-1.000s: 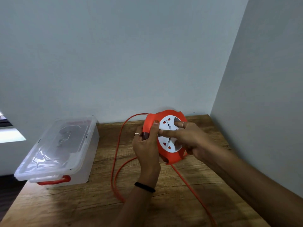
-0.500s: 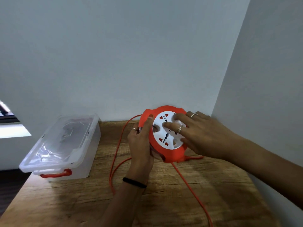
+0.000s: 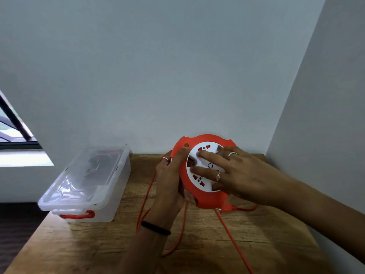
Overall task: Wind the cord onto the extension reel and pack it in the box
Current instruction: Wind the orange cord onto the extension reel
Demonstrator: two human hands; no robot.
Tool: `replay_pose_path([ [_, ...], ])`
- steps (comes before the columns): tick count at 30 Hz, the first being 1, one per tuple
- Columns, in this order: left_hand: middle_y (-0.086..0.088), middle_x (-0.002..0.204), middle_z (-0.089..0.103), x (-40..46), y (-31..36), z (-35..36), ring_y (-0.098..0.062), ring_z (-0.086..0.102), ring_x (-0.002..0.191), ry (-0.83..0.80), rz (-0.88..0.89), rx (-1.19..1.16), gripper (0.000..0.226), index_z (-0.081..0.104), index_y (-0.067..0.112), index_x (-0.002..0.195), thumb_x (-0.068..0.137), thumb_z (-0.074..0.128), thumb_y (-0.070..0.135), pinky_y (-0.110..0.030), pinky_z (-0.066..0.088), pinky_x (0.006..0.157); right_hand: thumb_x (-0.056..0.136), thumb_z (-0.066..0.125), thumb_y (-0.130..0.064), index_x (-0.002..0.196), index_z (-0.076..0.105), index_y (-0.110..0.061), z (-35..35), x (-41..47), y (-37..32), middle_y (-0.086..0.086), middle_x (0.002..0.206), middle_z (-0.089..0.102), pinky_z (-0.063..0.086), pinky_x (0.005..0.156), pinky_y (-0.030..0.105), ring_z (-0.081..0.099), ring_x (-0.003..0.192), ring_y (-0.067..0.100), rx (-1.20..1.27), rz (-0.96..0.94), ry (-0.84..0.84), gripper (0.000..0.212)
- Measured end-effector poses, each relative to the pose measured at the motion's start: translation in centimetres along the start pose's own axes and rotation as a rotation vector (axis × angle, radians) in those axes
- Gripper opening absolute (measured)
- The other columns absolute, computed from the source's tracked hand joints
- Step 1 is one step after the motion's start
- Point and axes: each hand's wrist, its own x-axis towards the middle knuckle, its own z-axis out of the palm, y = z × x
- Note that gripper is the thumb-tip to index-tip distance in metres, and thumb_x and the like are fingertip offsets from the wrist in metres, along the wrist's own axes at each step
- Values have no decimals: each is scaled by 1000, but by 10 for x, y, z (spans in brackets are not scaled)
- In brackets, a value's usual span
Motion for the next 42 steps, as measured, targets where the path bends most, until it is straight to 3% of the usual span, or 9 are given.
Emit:
replay_pose_path([
  [5,-15,99,74,4,3,1,-31,73,85,-38,14,-17,42,66,7,112,77,65,31,-34,59,59,74,81,-30,139,49,-12,6,0,6,16,140,52,48,90,52,65,102,39,-31,-3,47,74],
  [16,-12,94,75,3,-10,5,-30,73,82,-9,46,60,19,69,12,101,87,65,24,-39,61,67,80,72,-20,141,33,-1,13,-5,-8,22,130,34,48,78,54,65,89,45,-19,77,-26,75],
  [21,-12,94,75,2,-16,8,-31,72,85,60,40,47,24,69,10,104,84,69,24,-44,60,72,75,74,-32,141,39,-3,16,-5,-25,21,127,50,50,79,47,69,79,35,144,326,-137,81],
  [25,-16,97,74,2,-22,12,-36,71,89,138,34,-4,25,67,7,103,83,70,22,-53,57,80,92,36,-44,144,37,-12,15,11,-44,13,143,37,39,90,46,63,103,31,302,591,-204,61],
  [28,-16,95,74,2,-30,16,-34,72,88,179,54,-15,26,68,5,102,82,71,21,-55,56,81,93,52,-39,143,35,-7,13,22,-55,14,143,35,41,90,47,57,109,35,439,832,-151,62],
  [33,-9,95,75,0,-39,23,-27,72,91,236,116,-29,17,70,11,97,83,71,19,-51,55,86,94,50,-36,139,36,-2,11,32,-62,17,138,38,46,93,51,51,116,38,697,1112,-35,58],
  [35,-4,95,75,-5,-43,26,-24,71,92,243,112,-52,12,69,19,96,84,69,21,-50,55,87,95,40,-43,128,41,0,11,34,-62,18,125,46,49,87,47,52,107,35,770,1176,-26,55],
  [37,-2,96,75,-9,-47,28,-22,71,92,258,77,-109,10,68,24,95,85,68,22,-49,56,86,93,27,-52,133,40,0,12,37,-62,17,133,43,48,92,44,48,116,31,755,1169,-85,67],
  [42,-5,97,75,-2,-44,26,-25,71,93,248,48,-149,12,66,19,99,87,65,21,-44,58,82,94,54,-41,148,28,-7,14,38,-41,13,146,28,39,103,36,44,129,31,891,1154,-161,69],
])
